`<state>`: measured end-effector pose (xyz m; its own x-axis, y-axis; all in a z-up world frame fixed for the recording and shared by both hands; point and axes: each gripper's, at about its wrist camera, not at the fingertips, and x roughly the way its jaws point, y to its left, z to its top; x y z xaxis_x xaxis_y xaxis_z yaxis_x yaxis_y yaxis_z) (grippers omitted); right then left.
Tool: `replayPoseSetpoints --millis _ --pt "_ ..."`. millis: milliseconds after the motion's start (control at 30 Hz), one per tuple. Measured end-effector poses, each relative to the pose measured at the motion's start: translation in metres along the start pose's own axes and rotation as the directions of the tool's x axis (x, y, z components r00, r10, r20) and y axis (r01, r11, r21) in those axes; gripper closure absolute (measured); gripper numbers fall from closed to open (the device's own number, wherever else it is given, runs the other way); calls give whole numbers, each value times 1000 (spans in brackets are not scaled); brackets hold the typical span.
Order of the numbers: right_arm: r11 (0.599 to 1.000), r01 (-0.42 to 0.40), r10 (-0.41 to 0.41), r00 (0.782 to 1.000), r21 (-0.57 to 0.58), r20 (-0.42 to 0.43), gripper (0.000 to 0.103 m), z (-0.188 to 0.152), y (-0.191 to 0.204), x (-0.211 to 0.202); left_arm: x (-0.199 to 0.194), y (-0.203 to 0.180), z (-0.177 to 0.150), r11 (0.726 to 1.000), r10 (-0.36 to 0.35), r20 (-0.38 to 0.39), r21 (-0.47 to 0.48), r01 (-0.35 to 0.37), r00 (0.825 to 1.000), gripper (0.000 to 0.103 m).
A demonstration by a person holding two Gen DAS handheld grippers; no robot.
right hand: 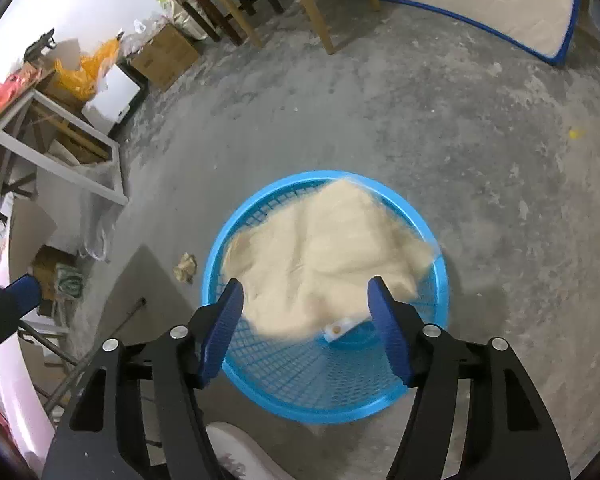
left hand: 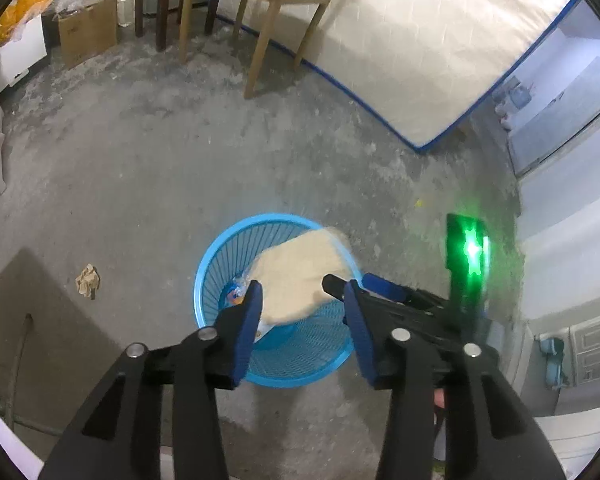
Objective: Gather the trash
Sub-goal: 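Carry the cloth and peels over the wastebasket and release them, then move both tools back over the table toward the remaining trash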
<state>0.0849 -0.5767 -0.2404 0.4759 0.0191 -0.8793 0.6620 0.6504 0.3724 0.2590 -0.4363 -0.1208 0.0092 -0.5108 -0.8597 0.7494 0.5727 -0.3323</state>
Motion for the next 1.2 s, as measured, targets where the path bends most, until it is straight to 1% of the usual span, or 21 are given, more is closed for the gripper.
replayPoseSetpoints --millis 100,200,267,300,367,400,433,500,567,667,700,767,800,900,933,967,1000,1033,1100,1133,1200 --pt "1000 -11 10 1000 14 19 40 -3 1 -8 -18 -1 -5 1000 -9 25 13 8 1000 58" --pt "1000 -11 11 999 0 40 40 -9 2 -21 -43 -3 -13 999 -20 50 36 18 999 55" --pt "1000 3 -1 998 -23 61 40 -16 5 -34 -65 -3 -22 998 -25 69 57 22 997 53" --pt "999 3 0 998 -35 69 40 -18 6 -39 -84 -3 -30 997 -27 84 74 20 996 51" --pt "998 6 -2 996 -56 86 40 -25 9 -55 -111 1 -44 996 -11 114 88 1 993 49" --pt "998 -1 7 996 -67 93 40 -29 11 -62 -127 3 -53 996 -1 133 92 -11 991 47" --pt "997 -17 25 994 -81 102 40 -35 14 -74 -150 7 -66 995 18 158 94 -33 987 45" --pt "993 -49 61 992 -107 109 40 -45 22 -91 -183 12 -92 994 34 199 92 -53 979 34" --pt "986 -91 106 989 -142 107 40 -57 33 -106 -221 18 -129 995 44 254 70 -64 966 30" --pt "966 -165 183 980 -200 78 40 -77 57 -125 -262 31 -189 997 73 312 6 -79 947 28" --pt "955 -194 212 975 -223 60 40 -83 68 -130 -272 36 -209 996 93 328 -20 -92 940 28" --pt "933 -237 254 967 -269 31 40 -94 91 -138 -293 46 -254 988 151 362 -83 -129 920 28" --pt "918 -261 277 961 -299 13 40 -101 106 -142 -305 52 -279 982 184 380 -117 -150 907 28" --pt "869 -342 352 935 -359 -39 39 -117 147 -152 -329 61 -327 957 277 402 -194 -214 873 28" --pt "850 -369 375 925 -376 -61 39 -124 162 -154 -339 66 -345 946 310 415 -224 -234 855 28" --pt "823 -407 406 909 -395 -92 39 -132 180 -156 -348 71 -361 936 335 426 -256 -243 841 28" --pt "793 -444 432 893 -417 -128 39 -140 200 -157 -354 74 -371 929 347 430 -276 -245 833 28" --pt "771 -467 448 881 -433 -153 39 -146 213 -158 -364 82 -387 920 364 446 -309 -240 818 28" --pt "703 -532 484 844 -471 -232 39 -162 251 -156 -373 92 -400 909 382 468 -346 -232 797 28" --pt "664 -569 498 821 -485 -280 39 -171 273 -153 -378 100 -408 900 395 478 -372 -226 784 28" --pt "624 -600 502 799 -501 -331 39 -183 302 -149 -381 117 -418 878 415 480 -433 -202 773 28"
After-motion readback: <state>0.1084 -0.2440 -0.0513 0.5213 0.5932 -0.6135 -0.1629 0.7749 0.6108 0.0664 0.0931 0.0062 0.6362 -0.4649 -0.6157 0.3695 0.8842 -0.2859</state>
